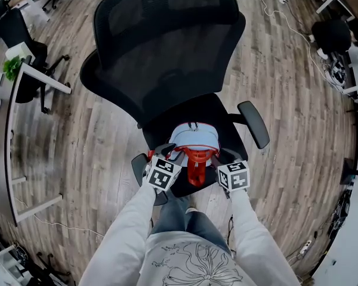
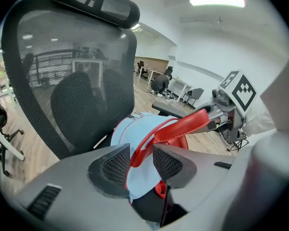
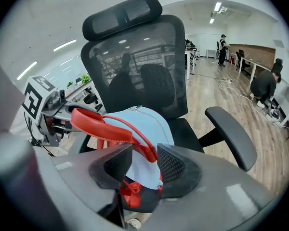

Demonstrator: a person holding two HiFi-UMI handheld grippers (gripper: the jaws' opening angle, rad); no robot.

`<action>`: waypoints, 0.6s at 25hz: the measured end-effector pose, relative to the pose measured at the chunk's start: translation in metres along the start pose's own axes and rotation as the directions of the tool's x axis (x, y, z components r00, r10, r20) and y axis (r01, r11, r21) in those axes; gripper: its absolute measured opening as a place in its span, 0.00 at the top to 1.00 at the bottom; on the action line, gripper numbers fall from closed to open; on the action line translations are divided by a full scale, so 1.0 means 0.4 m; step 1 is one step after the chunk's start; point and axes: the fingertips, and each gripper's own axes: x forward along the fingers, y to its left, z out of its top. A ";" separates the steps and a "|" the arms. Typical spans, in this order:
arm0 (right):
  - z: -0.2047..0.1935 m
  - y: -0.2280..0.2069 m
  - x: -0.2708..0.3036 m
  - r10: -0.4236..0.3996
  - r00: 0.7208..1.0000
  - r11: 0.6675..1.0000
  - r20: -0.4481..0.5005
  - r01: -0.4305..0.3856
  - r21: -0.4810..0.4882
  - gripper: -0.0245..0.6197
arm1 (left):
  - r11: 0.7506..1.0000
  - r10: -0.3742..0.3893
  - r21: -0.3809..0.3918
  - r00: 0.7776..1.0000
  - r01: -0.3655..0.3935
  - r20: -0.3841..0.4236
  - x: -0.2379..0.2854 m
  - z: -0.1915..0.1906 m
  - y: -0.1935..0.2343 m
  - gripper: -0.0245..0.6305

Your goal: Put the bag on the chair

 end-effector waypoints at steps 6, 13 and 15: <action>0.077 0.004 -0.085 -0.008 0.991 0.999 0.137 0.002 0.050 0.74 | 0.995 0.063 -0.081 0.983 -0.050 0.173 -0.105 0.095 0.032 0.74; 0.246 0.053 -0.205 -0.016 0.940 1.000 0.341 0.012 0.016 0.88 | 0.981 0.165 -0.153 0.918 -0.116 0.360 -0.249 0.247 0.037 0.93; 0.295 0.075 -0.247 -0.015 0.917 1.000 0.398 0.023 -0.016 0.89 | 0.980 0.176 -0.162 0.896 -0.119 0.407 -0.291 0.287 0.028 0.94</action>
